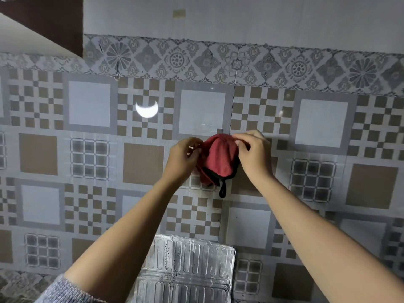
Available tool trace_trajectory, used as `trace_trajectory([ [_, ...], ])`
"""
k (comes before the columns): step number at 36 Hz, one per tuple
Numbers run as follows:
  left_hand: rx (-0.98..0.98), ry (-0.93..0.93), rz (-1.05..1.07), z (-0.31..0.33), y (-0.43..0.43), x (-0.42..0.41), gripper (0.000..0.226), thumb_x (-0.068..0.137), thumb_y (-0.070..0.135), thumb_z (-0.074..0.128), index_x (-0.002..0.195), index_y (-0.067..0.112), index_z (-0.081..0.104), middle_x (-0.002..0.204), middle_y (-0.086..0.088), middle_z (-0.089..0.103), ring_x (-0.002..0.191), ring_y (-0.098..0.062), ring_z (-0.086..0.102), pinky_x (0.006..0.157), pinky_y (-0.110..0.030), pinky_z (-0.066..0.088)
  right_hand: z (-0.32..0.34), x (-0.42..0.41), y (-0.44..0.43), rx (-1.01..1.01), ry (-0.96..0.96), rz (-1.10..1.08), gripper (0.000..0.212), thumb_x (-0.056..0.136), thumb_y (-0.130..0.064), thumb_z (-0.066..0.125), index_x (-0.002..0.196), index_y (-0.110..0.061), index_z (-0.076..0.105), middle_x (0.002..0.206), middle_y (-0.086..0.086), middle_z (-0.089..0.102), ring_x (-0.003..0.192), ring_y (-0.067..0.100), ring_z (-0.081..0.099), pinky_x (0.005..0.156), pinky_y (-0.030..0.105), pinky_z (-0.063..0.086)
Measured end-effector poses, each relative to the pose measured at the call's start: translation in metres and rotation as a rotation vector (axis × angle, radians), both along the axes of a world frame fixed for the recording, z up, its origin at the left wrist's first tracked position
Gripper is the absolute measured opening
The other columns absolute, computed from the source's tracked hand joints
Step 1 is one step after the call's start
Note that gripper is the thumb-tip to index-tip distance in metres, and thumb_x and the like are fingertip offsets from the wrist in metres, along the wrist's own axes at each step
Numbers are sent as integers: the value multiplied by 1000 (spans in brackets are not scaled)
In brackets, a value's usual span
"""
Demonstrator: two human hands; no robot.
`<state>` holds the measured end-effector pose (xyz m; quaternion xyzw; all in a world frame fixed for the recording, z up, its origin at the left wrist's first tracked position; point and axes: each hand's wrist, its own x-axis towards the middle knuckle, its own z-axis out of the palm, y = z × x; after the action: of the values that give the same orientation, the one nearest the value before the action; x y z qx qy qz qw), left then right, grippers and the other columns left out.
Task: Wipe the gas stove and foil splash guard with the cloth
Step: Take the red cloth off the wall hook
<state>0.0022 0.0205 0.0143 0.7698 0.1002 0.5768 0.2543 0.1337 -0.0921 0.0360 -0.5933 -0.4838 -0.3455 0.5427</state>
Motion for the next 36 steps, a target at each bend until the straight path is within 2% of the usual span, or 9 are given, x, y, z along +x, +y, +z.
trace_trajectory([
  [3, -77, -44, -31, 6, -8, -15, 20, 87, 1, 54, 100, 12, 65, 93, -1, 64, 82, -10, 59, 74, -24, 53, 17, -14, -11, 4, -21, -3, 20, 83, 4, 58, 95, -3, 72, 93, 11, 63, 84, 15, 56, 78, 12, 39],
  [6, -141, -26, -88, 3, -22, -32, 25, 86, -3, 52, 103, 14, 61, 89, 2, 62, 84, -15, 61, 76, -34, 56, 25, -30, -27, -2, -77, 9, 19, 82, 7, 59, 91, -2, 73, 91, 13, 65, 82, 14, 55, 75, 6, 39],
  [9, -247, 12, -203, -7, -48, -49, 28, 84, -3, 55, 107, 13, 51, 100, -7, 62, 96, -23, 62, 83, -43, 56, 20, -48, -44, -67, -80, 37, 20, 82, 6, 58, 91, -4, 73, 91, 11, 66, 83, 11, 54, 75, -2, 36],
  [12, -288, 74, -337, -24, -87, -64, 35, 81, 2, 63, 104, 19, 42, 112, -9, 58, 107, -23, 58, 90, -36, 52, 8, -71, -65, -144, -75, 57, 19, 82, 5, 59, 91, -4, 73, 93, 10, 66, 83, 12, 56, 75, -5, 33],
  [17, -209, 263, -421, -66, -143, -82, 30, 75, 7, 56, 86, 31, 44, 90, -2, 54, 85, -26, 56, 76, -46, 54, -21, -100, -108, -229, -33, 120, 20, 82, 3, 59, 91, -8, 74, 92, 3, 65, 84, 8, 57, 80, 5, 42],
  [20, -222, 292, -473, -80, -166, -96, 37, 77, 0, 52, 85, 36, 51, 91, 2, 57, 83, -18, 58, 68, -33, 48, -36, -108, -137, -234, 13, 140, 20, 82, 3, 59, 91, -8, 74, 90, 0, 62, 84, 8, 55, 76, 0, 39],
  [26, -365, 454, -642, -91, -202, -127, 46, 86, -10, 48, 110, 26, 61, 117, -3, 59, 103, -16, 61, 77, -29, 55, -63, -115, -190, -294, 74, 221, 20, 81, 3, 61, 88, -9, 74, 84, -7, 61, 81, 3, 58, 76, 5, 43],
  [31, -552, 306, -722, -106, -230, -139, 50, 80, -14, 52, 119, 16, 60, 118, -6, 62, 97, -13, 61, 78, -22, 54, -92, -128, -223, -260, 203, 282, 20, 84, 0, 60, 96, -11, 71, 93, -2, 65, 89, 8, 61, 81, 11, 47],
  [36, -705, 151, -714, -117, -249, -141, 46, 78, -12, 58, 110, 21, 66, 120, -11, 62, 101, -22, 62, 82, -34, 56, -128, -143, -245, -333, 380, 375, 31, 92, -13, 53, 120, -26, 58, 118, -13, 59, 115, 3, 53, 98, 16, 42],
])
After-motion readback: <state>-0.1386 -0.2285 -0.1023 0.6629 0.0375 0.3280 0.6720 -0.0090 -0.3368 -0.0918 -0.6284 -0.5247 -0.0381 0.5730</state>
